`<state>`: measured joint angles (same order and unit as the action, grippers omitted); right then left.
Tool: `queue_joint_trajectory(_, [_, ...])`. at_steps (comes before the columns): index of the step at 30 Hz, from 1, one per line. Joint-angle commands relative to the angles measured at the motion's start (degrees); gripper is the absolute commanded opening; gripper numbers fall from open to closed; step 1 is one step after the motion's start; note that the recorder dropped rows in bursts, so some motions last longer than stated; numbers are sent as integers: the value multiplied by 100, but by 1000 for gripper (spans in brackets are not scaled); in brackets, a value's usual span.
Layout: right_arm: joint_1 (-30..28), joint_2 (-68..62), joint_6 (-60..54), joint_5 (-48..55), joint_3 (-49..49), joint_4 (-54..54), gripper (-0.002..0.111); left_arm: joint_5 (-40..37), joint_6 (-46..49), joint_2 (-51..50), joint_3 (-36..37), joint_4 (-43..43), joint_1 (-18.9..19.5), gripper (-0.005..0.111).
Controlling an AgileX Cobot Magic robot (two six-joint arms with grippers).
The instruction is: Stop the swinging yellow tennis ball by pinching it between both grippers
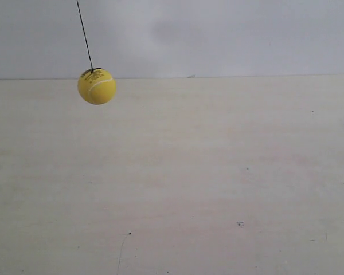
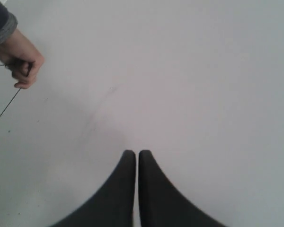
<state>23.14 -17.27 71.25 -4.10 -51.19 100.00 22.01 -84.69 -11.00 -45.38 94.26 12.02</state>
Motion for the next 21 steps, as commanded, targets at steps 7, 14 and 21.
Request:
queue_joint_trajectory(7, [-28,1217,238,320,1509,-6,0,-497,-175,1100,1106,-204,-1,5])
queue_joint_trajectory(14, [-28,1727,424,64,2200,-6,0,-37,-432,1100,1808,-281,-1,5])
queue_joint_trajectory(21, [-28,1727,665,-791,2321,-6,0,14,-445,1100,2448,-344,-11,5])
